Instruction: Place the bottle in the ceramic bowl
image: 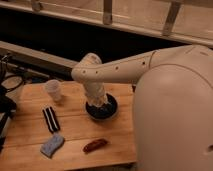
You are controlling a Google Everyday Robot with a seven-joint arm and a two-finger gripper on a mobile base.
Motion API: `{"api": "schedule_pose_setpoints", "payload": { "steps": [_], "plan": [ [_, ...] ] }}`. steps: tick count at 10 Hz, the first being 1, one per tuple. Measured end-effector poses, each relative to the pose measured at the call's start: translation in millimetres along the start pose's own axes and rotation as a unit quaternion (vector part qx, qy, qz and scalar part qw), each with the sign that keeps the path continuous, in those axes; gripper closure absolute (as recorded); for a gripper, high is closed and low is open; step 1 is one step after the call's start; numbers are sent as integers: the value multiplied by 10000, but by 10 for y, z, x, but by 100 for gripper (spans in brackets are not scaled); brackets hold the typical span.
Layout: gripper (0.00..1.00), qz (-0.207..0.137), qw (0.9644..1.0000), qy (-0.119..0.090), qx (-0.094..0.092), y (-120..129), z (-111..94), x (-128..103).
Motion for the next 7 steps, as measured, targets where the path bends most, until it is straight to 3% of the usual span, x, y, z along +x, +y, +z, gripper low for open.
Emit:
{"api": "schedule_pose_setpoints", "payload": {
  "steps": [5,7],
  "plan": [
    [13,-8,10000,43,-25,17,7,15],
    [13,-103,9998,61,-125,72,0,2]
  ]
}}
